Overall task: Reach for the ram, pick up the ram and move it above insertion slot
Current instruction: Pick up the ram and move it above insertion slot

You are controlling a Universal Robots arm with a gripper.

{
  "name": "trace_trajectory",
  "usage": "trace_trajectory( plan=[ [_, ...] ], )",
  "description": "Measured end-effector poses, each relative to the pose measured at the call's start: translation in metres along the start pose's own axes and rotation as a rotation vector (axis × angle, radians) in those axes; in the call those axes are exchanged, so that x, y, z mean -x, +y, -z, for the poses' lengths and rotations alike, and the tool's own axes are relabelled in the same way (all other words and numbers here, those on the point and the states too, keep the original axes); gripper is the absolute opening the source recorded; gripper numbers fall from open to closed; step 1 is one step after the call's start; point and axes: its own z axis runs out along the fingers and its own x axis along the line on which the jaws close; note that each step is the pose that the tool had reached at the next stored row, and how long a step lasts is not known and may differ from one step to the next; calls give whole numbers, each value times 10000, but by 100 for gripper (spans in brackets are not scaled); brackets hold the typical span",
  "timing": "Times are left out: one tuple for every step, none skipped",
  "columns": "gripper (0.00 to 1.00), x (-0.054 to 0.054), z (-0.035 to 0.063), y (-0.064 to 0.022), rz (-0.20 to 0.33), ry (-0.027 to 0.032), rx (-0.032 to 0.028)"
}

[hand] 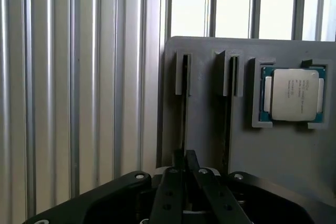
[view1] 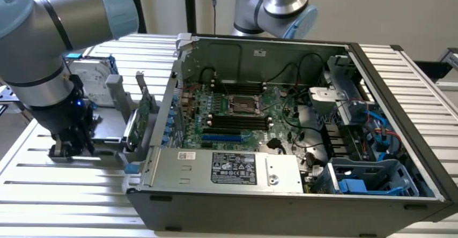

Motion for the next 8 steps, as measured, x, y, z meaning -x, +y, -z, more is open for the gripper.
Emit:
trace_trajectory(
  plan=[
    [13,0,29,1,0,0,4],
    [13,0,61,2,1,2,8],
    [13,0,97,3,0,1,12],
    [13,1,143,5,0,1,17],
    [13,1,187,7,0,0,20],
    [13,1,233,9,0,1,25],
    [13,1,278,10,0,0,26],
    [13,0,323,12,1,0,27]
  ],
)
